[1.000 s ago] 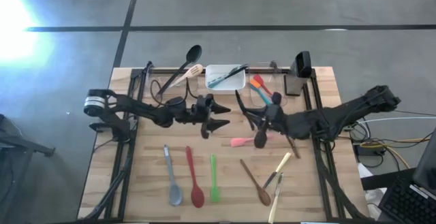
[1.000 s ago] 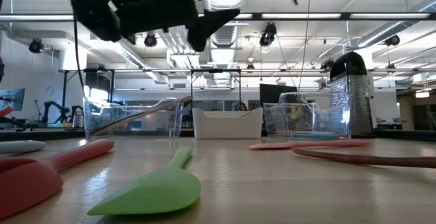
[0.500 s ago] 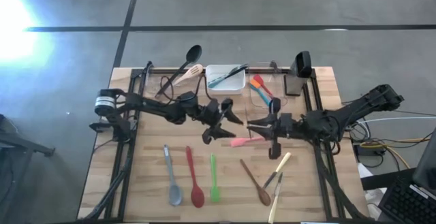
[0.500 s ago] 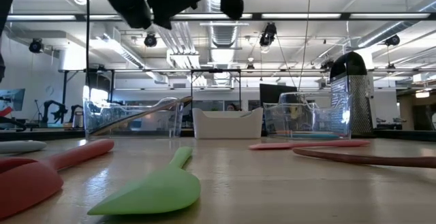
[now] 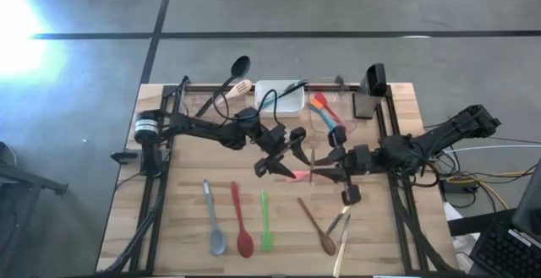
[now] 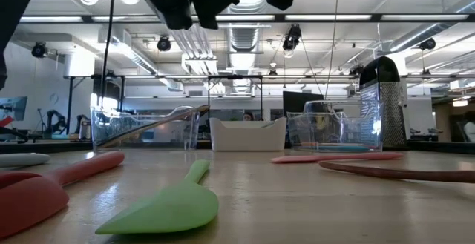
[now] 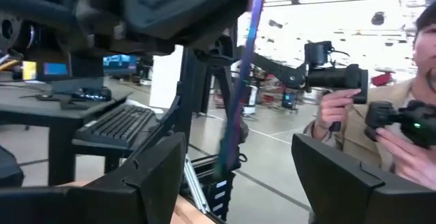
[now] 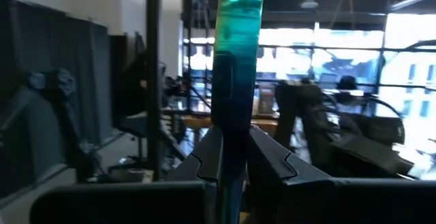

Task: Pick & Place Kitchen Items
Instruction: Put the dark blue table knife into the white bin, then put the light blue serving spoon into the left transparent bin

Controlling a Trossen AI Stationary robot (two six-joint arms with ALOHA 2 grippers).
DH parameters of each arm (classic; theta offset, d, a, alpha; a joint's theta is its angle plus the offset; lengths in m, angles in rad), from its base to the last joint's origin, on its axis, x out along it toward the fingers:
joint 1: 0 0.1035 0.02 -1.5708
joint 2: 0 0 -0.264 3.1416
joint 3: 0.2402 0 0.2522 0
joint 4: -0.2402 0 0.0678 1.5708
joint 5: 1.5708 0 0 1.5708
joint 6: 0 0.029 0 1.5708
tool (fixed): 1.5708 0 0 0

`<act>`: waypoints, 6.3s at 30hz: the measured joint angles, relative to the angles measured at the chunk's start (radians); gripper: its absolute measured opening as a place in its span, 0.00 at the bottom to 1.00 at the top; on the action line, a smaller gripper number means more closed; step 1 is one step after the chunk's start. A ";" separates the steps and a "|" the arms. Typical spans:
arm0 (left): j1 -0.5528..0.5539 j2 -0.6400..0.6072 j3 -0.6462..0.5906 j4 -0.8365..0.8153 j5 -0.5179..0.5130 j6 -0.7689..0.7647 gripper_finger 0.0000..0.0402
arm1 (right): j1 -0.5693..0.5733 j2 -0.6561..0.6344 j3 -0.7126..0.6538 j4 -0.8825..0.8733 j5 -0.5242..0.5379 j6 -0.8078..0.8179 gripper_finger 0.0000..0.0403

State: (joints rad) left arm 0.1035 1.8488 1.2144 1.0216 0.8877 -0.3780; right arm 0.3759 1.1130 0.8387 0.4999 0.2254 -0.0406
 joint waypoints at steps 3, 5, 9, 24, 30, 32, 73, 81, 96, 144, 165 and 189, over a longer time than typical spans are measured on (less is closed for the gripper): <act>0.000 0.023 0.045 0.000 0.037 -0.014 0.67 | -0.001 0.000 0.000 0.011 -0.027 0.017 0.07; -0.001 0.028 0.067 -0.007 0.054 -0.012 0.67 | -0.001 0.000 0.000 0.013 -0.039 0.020 0.07; -0.001 0.033 0.100 -0.012 0.092 -0.011 0.67 | -0.001 0.001 0.000 0.013 -0.045 0.020 0.07; -0.024 0.064 0.228 -0.137 0.175 0.045 0.67 | -0.004 0.001 0.000 0.013 -0.044 0.015 0.07; -0.037 0.101 0.276 -0.149 0.200 0.039 0.67 | -0.003 0.001 0.000 0.012 -0.044 0.014 0.07; -0.037 0.101 0.280 -0.147 0.201 0.039 0.66 | -0.003 0.001 0.000 0.012 -0.044 0.014 0.07; 0.018 0.064 0.268 -0.219 0.204 -0.028 0.04 | 0.119 -0.242 0.003 -0.479 0.296 0.230 0.02; 0.178 0.045 0.309 -0.769 0.090 0.161 0.04 | 0.194 -0.274 -0.007 -0.792 0.510 0.484 0.02; 0.461 0.042 0.489 -1.429 -0.512 0.485 0.04 | 0.195 -0.274 -0.064 -0.915 0.538 0.565 0.02; 0.514 0.268 0.466 -1.571 -0.787 0.507 0.04 | 0.195 -0.274 -0.142 -0.915 0.556 0.664 0.02; 0.512 0.267 0.407 -1.501 -0.781 0.511 0.05 | 0.195 -0.274 -0.142 -0.915 0.555 0.659 0.02; 0.500 0.255 0.492 -1.559 -0.781 0.517 0.29 | 0.195 -0.274 -0.142 -0.915 0.552 0.661 0.02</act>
State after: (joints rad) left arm 0.6039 2.1040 1.7067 -0.5374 0.1062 0.1393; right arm 0.5713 0.8394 0.6971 -0.4150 0.7776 0.6209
